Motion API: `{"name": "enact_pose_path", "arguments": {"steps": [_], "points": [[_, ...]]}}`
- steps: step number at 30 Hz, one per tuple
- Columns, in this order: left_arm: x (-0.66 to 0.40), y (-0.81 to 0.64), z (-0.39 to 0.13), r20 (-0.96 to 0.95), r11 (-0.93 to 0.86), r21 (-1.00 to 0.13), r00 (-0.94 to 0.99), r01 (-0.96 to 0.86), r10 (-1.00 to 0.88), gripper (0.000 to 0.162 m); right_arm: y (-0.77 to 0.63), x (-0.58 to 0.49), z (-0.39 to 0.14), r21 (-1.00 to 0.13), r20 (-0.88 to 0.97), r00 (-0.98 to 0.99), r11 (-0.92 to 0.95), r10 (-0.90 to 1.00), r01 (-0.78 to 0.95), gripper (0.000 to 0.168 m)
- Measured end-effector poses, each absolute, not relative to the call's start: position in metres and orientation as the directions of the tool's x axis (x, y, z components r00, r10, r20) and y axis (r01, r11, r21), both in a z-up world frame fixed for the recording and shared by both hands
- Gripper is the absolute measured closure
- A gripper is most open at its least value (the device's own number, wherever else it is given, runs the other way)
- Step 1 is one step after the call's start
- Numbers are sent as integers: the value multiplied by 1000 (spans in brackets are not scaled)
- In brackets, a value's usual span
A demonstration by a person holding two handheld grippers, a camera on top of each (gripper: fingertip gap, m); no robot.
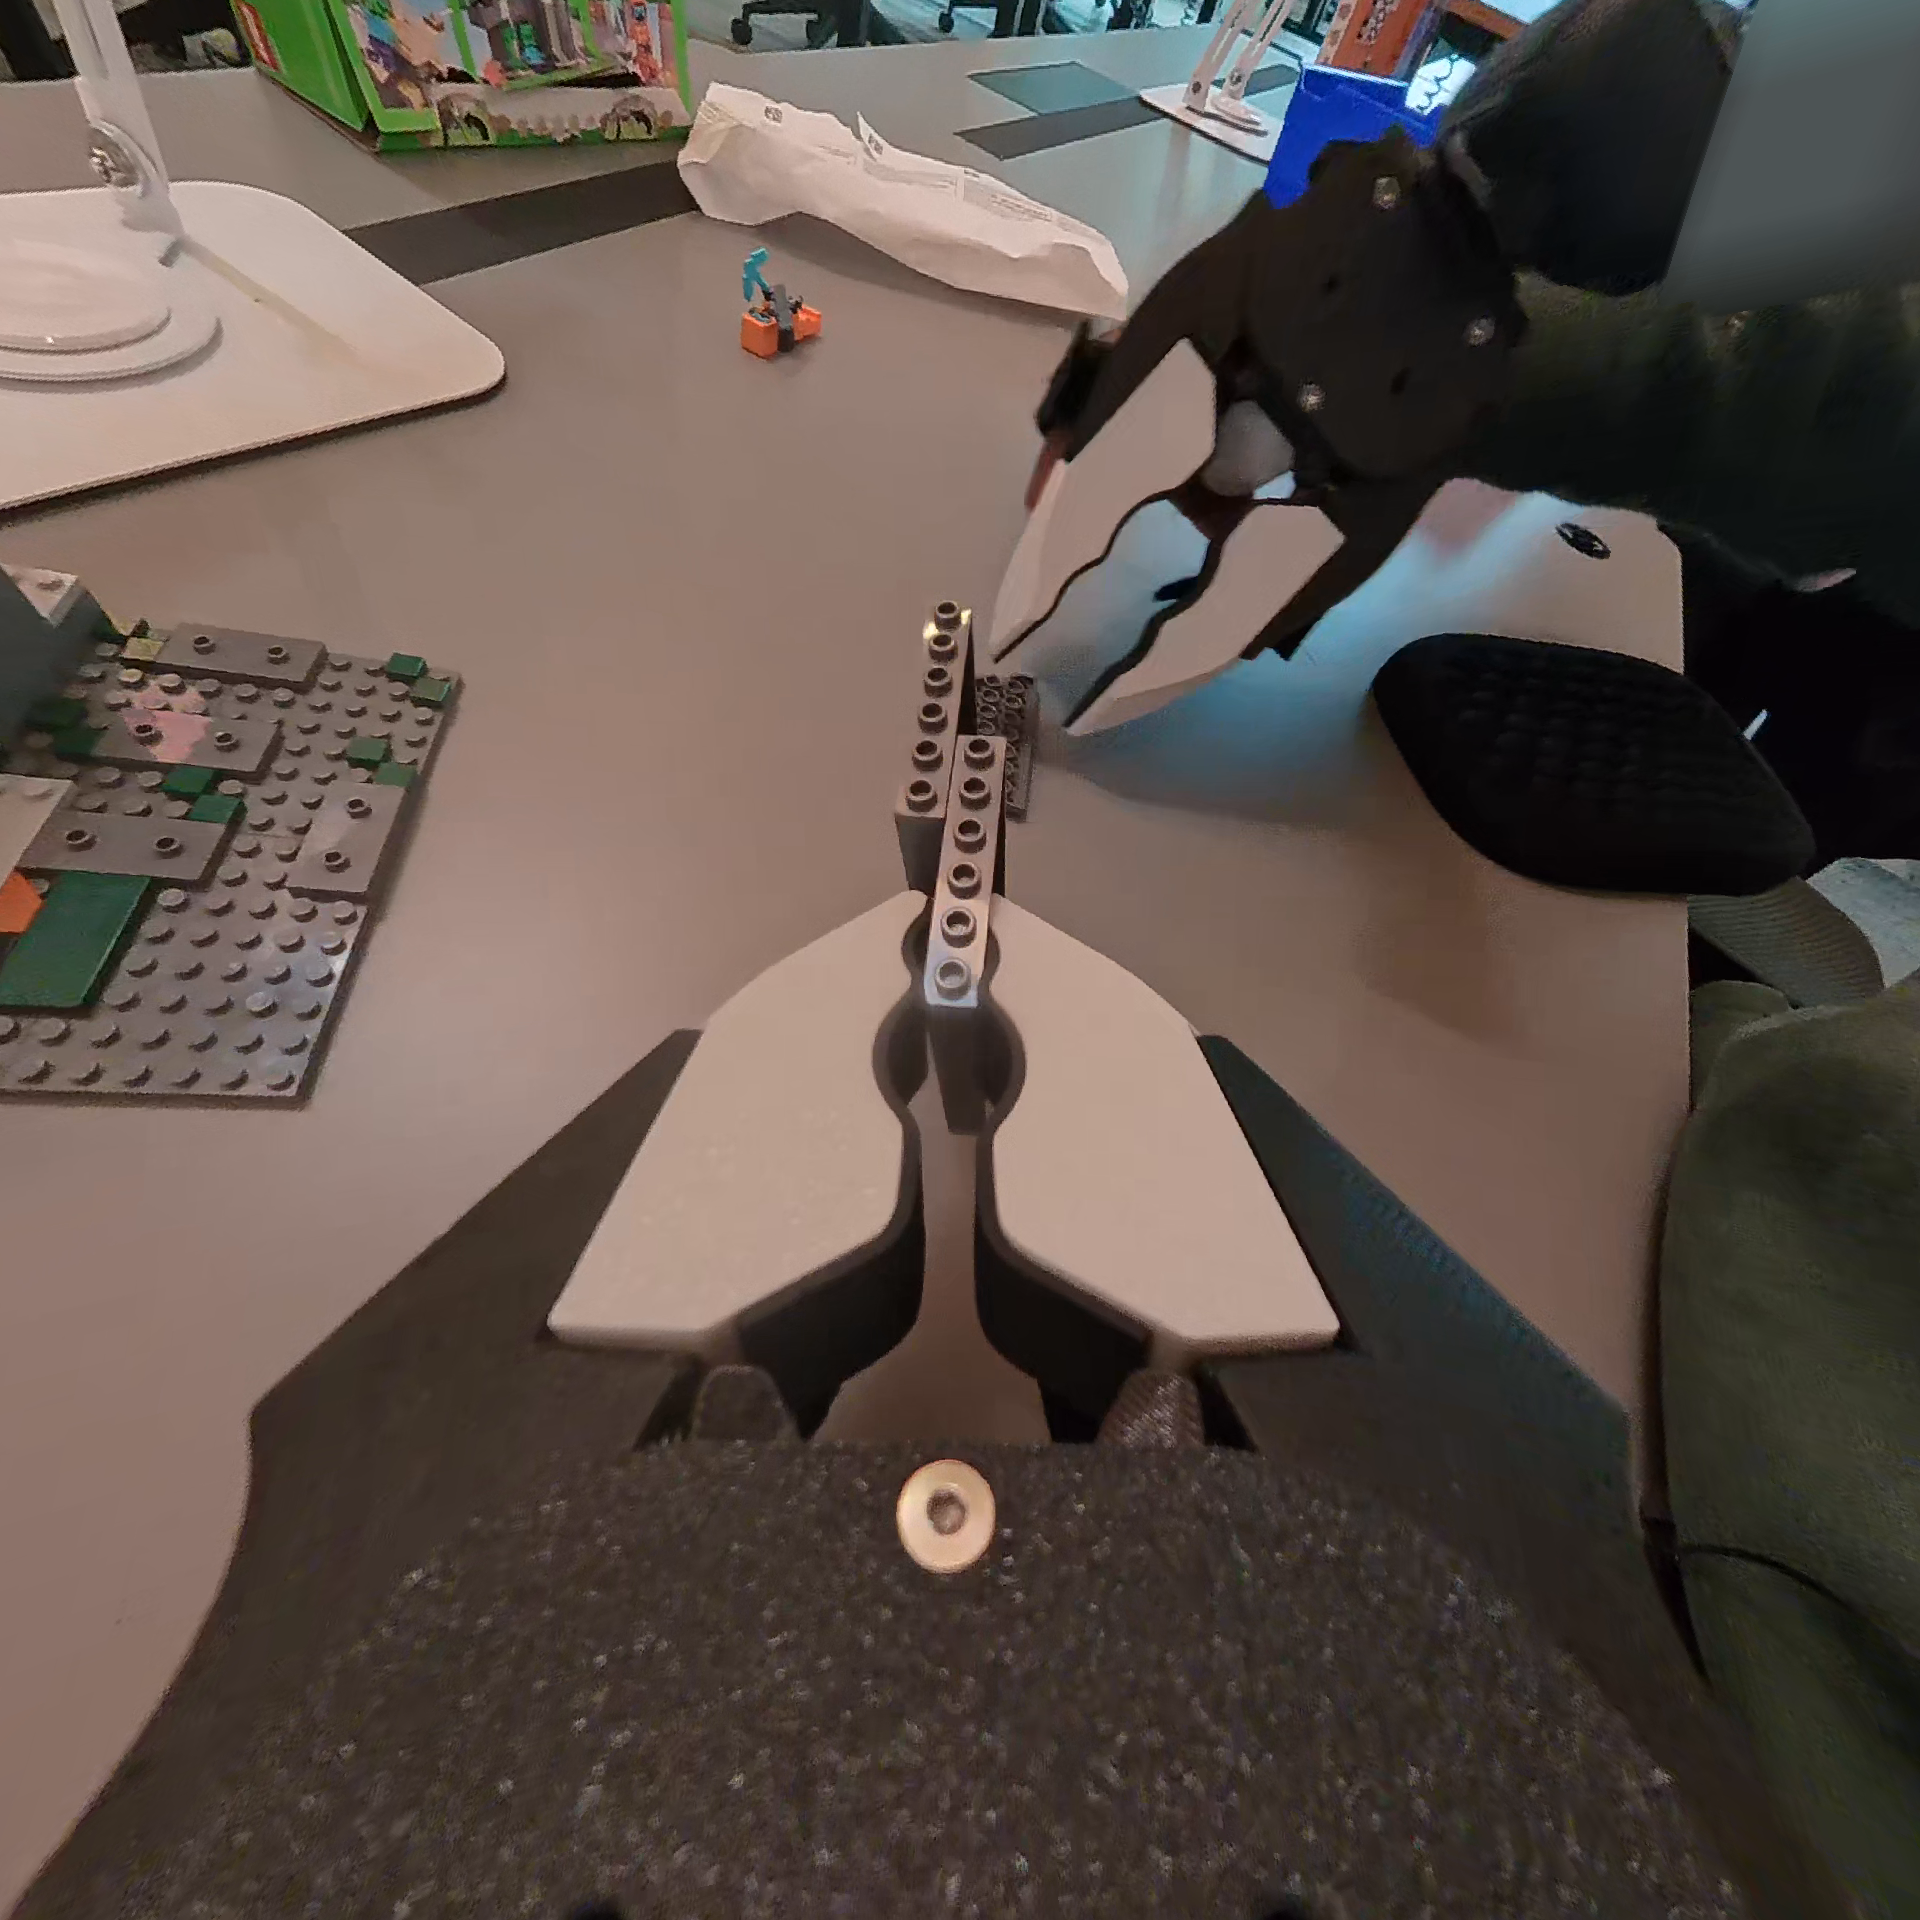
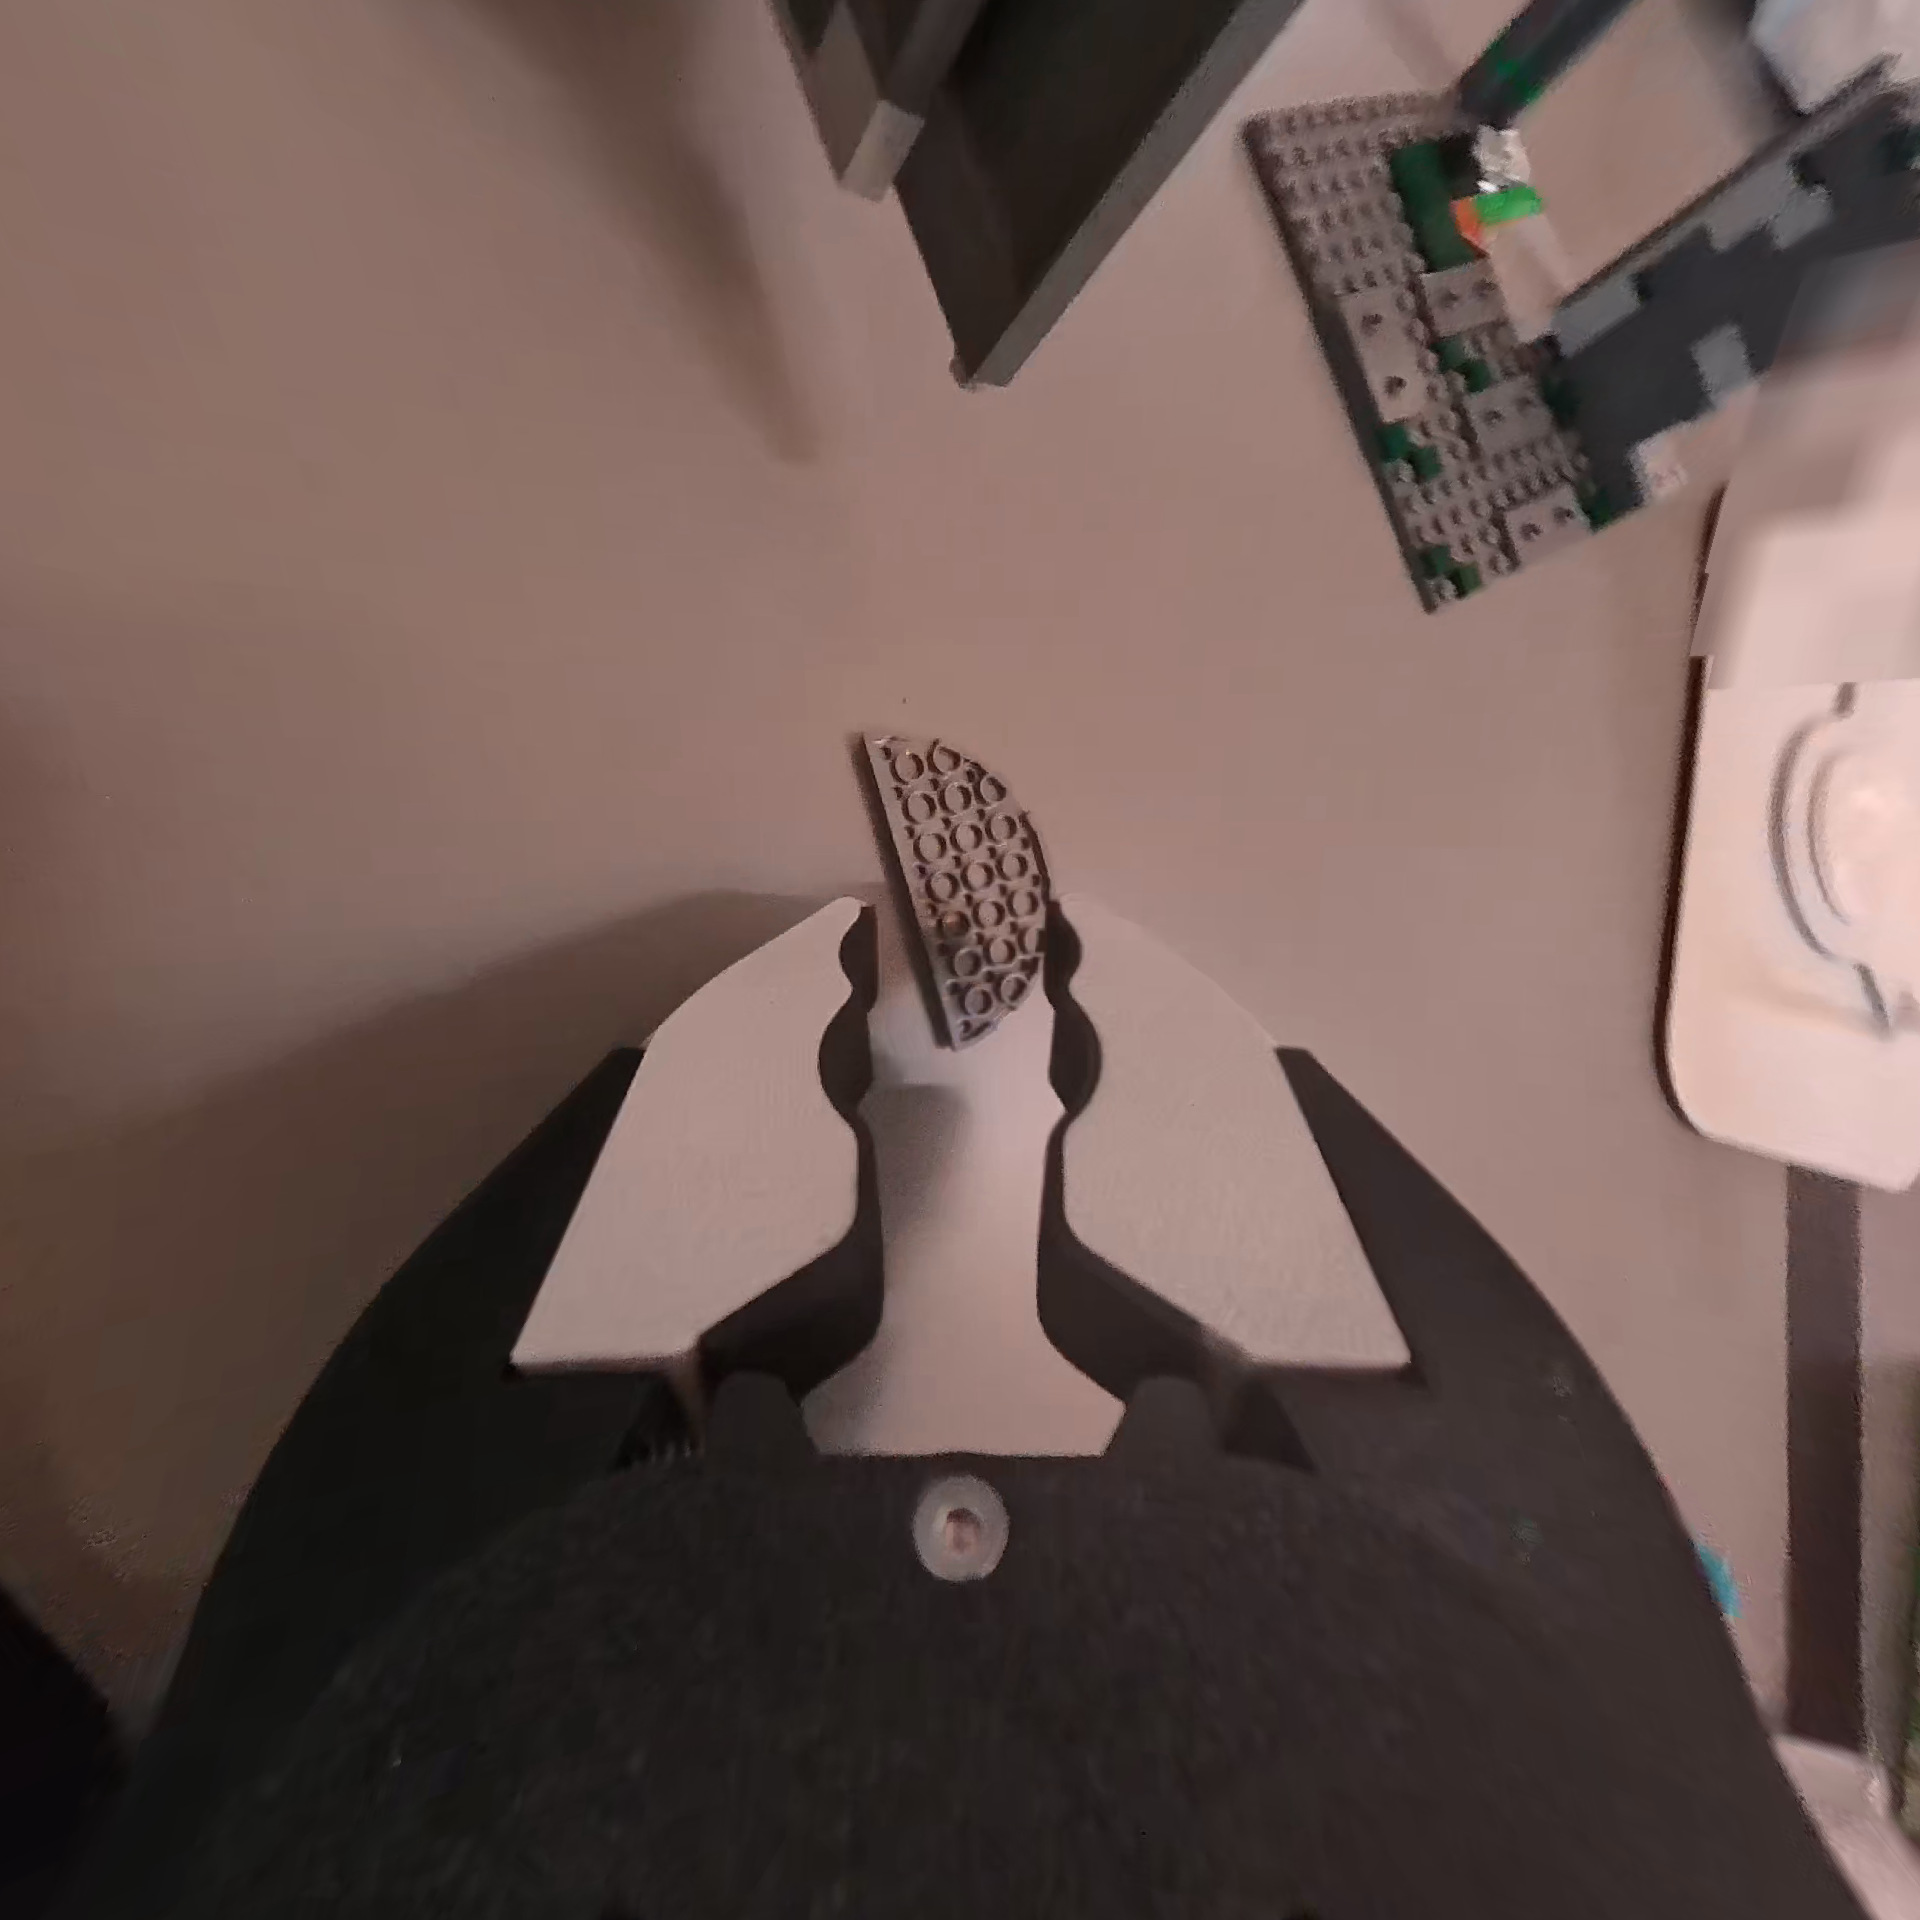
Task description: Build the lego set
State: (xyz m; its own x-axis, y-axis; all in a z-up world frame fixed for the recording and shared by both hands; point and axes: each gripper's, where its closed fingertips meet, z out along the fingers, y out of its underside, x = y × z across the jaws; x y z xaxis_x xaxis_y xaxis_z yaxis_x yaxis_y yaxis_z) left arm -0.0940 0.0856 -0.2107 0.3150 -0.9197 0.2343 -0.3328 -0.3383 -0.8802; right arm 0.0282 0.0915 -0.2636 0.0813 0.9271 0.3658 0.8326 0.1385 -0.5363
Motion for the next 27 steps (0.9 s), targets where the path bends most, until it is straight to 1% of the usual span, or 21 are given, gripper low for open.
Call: {"name": "enact_pose_path", "arguments": {"steps": [3,6,10,12,14,15,17,18,19,21,22,23,25,27], "points": [[-93,82,-210,219,-321,-885,308,-338,-926,159,94,29,-274,-478,331,-49,212,942,852,141],[-91,80,-209,222,-317,-889,294,-331,-930,159,94,26,-277,-480,292,-136,268,947,835,157],[-88,79,-209,220,-311,-890,282,-333,-934,159,103,24,-278,-470,307,-174,308,936,827,164],[-87,79,-209,220,-308,-891,277,-333,-935,159,104,21,-277,-492,257,-150,263,955,830,165],[-87,79,-210,222,-309,-891,274,-334,-936,159,100,17,-270,-562,113,-96,143,989,815,168],[-87,79,-210,224,-310,-891,272,-333,-936,159,97,15,-264,-590,3,-67,56,998,805,168],[-87,79,-211,231,-315,-890,270,-330,-935,158,87,9,-245,-623,-285,-25,-166,958,764,168],[-87,80,-210,237,-320,-889,269,-327,-934,158,84,6,-233,-608,-439,-2,-295,899,737,168],[-88,80,-210,245,-326,-889,266,-322,-932,159,86,6,-225,-550,-569,37,-413,821,726,168],[-88,81,-209,261,-338,-888,263,-313,-929,159,96,10,-221,-402,-752,127,-603,646,689,168],[-89,82,-210,266,-343,-887,263,-309,-927,159,103,11,-220,-316,-830,164,-692,533,650,168],[-89,82,-210,271,-347,-886,264,-307,-926,159,115,11,-222,-265,-867,199,-762,456,590,168],[-91,83,-210,278,-354,-885,265,-303,-923,158,139,17,-231,-237,-880,248,-827,406,510,167],[-92,84,-210,285,-359,-884,265,-299,-921,158,156,26,-240,-250,-856,300,-845,421,474,152]]}}
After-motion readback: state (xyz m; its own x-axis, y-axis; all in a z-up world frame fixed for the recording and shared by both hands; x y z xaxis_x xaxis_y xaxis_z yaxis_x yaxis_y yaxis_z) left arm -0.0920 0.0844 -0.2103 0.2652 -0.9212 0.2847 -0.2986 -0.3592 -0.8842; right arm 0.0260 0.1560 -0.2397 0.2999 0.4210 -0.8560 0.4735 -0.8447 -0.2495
